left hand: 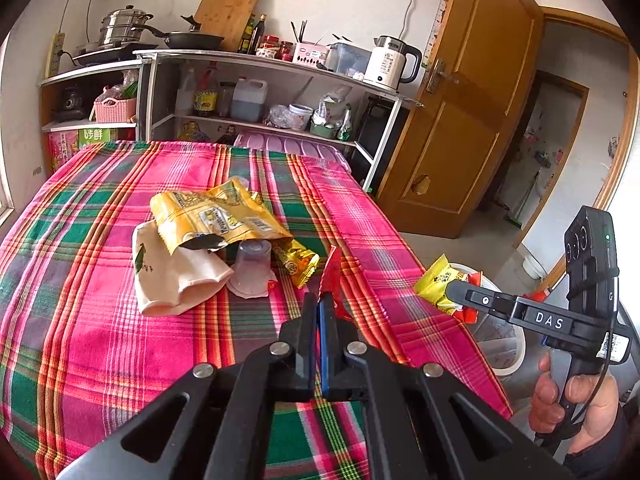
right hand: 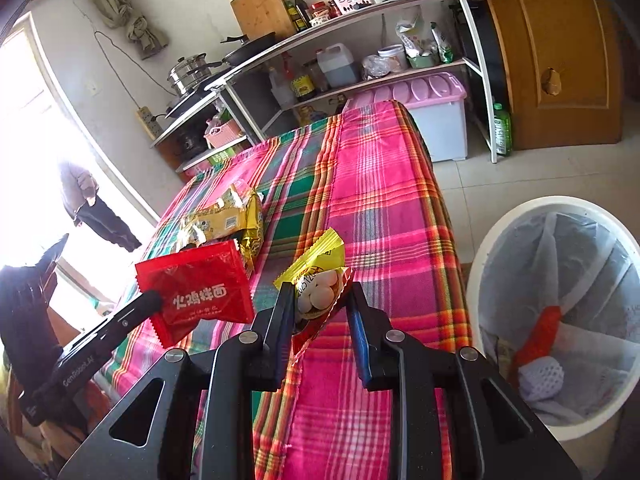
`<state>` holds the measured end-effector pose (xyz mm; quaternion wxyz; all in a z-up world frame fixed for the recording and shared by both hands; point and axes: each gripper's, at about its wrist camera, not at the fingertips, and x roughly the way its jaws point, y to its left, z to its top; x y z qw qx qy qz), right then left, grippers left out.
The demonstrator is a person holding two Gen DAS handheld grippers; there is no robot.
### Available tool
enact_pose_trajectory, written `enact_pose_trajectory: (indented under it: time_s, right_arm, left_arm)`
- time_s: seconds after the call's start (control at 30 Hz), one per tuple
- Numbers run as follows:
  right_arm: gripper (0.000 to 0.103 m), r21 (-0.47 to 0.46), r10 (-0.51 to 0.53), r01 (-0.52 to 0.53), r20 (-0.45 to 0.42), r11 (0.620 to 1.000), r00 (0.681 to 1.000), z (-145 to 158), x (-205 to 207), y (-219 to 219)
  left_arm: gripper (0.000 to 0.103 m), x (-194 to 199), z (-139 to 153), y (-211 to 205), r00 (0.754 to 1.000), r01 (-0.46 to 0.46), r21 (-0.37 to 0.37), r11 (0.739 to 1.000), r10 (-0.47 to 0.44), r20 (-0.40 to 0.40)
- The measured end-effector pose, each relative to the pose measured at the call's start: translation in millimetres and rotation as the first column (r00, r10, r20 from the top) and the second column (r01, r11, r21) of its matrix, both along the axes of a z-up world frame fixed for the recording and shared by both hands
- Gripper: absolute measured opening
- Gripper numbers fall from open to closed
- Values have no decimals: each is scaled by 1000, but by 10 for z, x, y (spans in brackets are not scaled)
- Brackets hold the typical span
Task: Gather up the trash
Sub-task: 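Grasp the yellow snack wrapper with the right tool while the left tool holds a red strip, then carry the red noodle packet and yellow snack wrapper over the bin, open both tools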
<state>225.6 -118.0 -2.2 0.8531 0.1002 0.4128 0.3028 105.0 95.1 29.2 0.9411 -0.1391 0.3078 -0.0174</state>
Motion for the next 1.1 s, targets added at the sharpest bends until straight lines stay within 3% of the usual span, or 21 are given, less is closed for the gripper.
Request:
enact_pose_trajectory:
  time_s: [0.5,1.1]
  right_arm:
    - [27,3,-102,102,11,995,995,47,-129,-587]
    - [27,1,-288,288,-14,958,957,-78,-133,-1559]
  left_arm:
    - [1,283,132,-607,990,136,17,991,-136,21]
    - [1,693,89,-1567,950,314,42,949,-314,-12]
